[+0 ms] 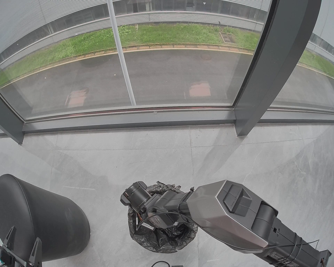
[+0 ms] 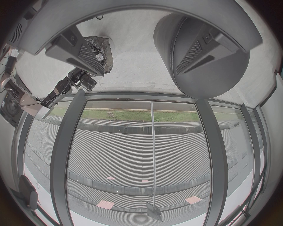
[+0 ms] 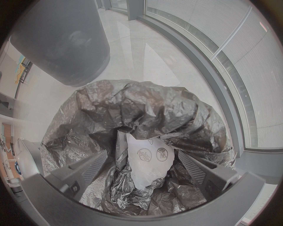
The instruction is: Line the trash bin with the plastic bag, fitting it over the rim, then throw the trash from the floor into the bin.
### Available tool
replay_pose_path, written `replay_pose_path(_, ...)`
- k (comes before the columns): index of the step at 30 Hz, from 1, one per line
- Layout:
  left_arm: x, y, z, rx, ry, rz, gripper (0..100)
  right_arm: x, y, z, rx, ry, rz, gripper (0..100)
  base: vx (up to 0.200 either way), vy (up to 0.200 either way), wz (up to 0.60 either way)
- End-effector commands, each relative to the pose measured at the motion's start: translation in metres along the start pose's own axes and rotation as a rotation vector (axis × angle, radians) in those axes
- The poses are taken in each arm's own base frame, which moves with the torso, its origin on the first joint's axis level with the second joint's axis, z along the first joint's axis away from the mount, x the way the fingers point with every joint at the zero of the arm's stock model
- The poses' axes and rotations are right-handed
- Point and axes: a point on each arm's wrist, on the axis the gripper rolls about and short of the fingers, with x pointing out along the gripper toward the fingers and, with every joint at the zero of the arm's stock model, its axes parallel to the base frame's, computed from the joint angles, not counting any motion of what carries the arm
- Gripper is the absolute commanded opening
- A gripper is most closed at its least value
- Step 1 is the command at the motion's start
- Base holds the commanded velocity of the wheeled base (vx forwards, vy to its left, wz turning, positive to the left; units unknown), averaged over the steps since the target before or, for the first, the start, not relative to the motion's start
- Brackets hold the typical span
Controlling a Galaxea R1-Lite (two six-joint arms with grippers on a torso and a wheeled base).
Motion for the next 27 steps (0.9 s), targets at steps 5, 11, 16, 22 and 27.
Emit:
replay_pose_path(5,0.0,0.0,-0.005,-0.001,0.003,0.0,100,0.004,0.002,-0.002,-0.003,0.009,0.003,0,0.0,0.0,0.0)
replay_pose_path(11,0.0,0.0,-0.005,-0.001,0.003,0.0,100,0.009,0.004,-0.005,-0.001,0.018,0.004,0,0.0,0.0,0.0)
replay_pose_path(16,0.0,0.0,-0.005,-0.001,0.003,0.0,100,0.015,0.004,-0.008,0.004,0.017,0.001,0,0.0,0.0,0.0)
replay_pose_path(22,0.0,0.0,-0.005,-0.001,0.003,0.0,100,0.03,0.001,-0.013,0.023,0.01,-0.013,0,0.0,0.0,0.0)
replay_pose_path(27,0.0,0.0,-0.005,-0.001,0.003,0.0,100,0.038,-0.004,-0.018,0.036,0.017,-0.02,0,0.0,0.0,0.0)
